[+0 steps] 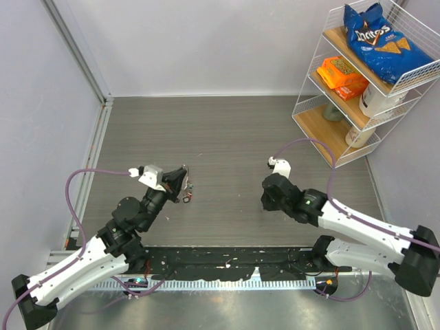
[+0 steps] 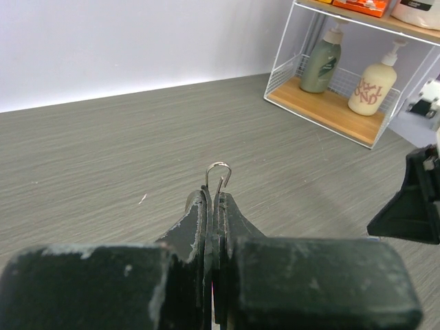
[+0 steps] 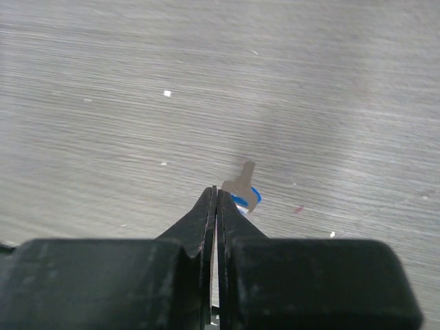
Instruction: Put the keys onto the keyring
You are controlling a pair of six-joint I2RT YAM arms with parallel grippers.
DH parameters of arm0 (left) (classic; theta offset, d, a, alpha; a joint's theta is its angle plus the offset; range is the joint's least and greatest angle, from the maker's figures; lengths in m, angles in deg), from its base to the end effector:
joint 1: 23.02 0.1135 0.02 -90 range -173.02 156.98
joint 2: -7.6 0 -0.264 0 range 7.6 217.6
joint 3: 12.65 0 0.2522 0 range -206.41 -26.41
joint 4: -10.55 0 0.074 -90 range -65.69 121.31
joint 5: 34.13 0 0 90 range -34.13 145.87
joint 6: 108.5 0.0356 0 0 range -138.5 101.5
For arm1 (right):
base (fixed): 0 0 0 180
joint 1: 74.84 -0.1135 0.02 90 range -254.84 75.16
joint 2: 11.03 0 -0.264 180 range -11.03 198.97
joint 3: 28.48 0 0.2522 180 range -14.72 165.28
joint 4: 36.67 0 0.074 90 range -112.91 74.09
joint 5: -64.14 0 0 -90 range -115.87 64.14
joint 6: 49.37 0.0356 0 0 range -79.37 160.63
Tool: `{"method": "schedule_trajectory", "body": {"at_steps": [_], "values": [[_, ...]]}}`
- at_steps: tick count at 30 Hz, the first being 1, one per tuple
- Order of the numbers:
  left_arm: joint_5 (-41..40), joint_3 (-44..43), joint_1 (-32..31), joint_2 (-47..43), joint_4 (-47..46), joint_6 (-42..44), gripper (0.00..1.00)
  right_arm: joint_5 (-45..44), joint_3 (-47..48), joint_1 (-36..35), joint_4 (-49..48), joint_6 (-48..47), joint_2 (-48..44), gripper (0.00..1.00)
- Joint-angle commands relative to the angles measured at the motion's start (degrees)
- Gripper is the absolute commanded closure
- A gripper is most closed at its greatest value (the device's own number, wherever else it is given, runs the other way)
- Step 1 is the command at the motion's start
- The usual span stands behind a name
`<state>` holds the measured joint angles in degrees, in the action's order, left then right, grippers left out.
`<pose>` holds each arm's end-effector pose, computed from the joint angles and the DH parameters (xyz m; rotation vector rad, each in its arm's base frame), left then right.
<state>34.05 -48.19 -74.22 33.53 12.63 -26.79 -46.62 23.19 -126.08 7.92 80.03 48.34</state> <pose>0.0964 -0.0988 0.2851 0.2320 1.4561 -0.5741 0.1357 0.1489 0.2220 -0.0989 2.4200 0.2756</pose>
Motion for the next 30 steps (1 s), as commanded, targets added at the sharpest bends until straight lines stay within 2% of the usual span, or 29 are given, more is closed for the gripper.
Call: {"method": "schedule_trajectory", "body": {"at_steps": [1, 5, 12, 22, 30], "values": [[3.19, -2.83, 0.22, -1.32, -2.56, -0.84, 1.0, 4.92, 1.29, 0.18, -4.11, -4.24, -7.58, 0.95], [4.86, -3.36, 0.22, -2.11, -2.03, -2.16, 1.0, 12.12, 3.04, 0.18, -6.39, -7.66, -11.99, 0.94], [9.51, -4.5, 0.22, -2.73, -1.59, -4.18, 1.0, 21.88, 5.68, 0.18, -11.31, -8.02, -15.95, 0.94], [17.42, -6.26, 0.22, -3.34, -1.68, -5.24, 1.0, 33.66, 6.91, 0.35, -21.85, -2.14, -18.24, 0.95], [21.21, -5.12, 0.22, -4.05, -5.45, -4.1, 1.0, 38.33, 4.72, 0.35, -34.33, 5.67, -17.19, 0.94]]}}
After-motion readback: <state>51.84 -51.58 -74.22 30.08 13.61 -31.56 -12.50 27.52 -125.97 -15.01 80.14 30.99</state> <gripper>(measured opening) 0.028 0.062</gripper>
